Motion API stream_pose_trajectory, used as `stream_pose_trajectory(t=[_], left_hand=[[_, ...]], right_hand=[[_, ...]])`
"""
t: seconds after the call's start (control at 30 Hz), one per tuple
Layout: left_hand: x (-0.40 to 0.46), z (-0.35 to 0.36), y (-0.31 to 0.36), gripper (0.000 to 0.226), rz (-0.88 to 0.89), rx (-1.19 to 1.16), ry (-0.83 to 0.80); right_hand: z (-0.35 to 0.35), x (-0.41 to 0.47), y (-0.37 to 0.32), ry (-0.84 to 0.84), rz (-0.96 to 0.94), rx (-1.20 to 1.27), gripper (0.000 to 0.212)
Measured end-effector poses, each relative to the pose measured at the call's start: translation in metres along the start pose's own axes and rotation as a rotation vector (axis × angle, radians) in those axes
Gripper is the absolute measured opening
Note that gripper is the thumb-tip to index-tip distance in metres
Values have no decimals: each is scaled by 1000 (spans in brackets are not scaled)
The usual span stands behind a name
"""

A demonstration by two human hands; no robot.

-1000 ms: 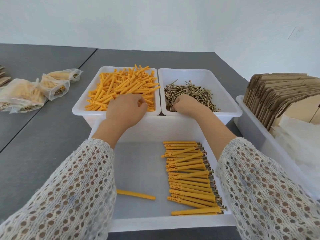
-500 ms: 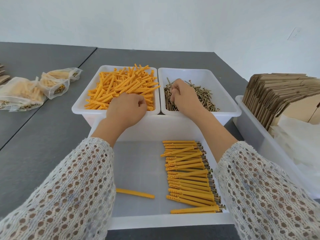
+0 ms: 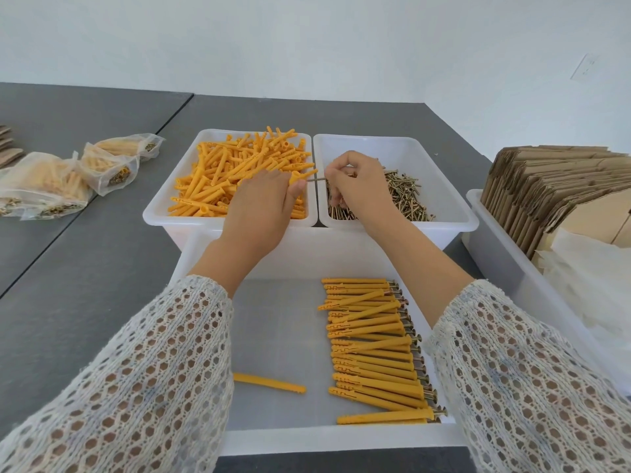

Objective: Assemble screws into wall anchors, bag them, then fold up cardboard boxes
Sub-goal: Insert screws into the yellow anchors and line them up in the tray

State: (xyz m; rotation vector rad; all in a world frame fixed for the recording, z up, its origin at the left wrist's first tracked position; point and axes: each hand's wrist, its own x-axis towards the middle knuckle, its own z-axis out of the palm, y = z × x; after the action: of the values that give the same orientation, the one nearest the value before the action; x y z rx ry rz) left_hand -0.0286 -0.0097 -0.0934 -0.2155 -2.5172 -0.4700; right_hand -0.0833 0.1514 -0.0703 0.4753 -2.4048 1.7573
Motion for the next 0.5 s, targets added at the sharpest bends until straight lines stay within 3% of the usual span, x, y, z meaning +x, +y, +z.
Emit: stream_pose_trajectory(t=[0.17,0.33,0.5], left_hand=[[-2,0,7,25,130,-254,-3],[-4,7,19,22,212,-103,93],[-3,8,18,39,153,30,131]], right_hand=[[-1,0,-6,-145,151,365,7],[2,1,-8,-168,289,695,5],[1,2,-10,-117,360,859,27]])
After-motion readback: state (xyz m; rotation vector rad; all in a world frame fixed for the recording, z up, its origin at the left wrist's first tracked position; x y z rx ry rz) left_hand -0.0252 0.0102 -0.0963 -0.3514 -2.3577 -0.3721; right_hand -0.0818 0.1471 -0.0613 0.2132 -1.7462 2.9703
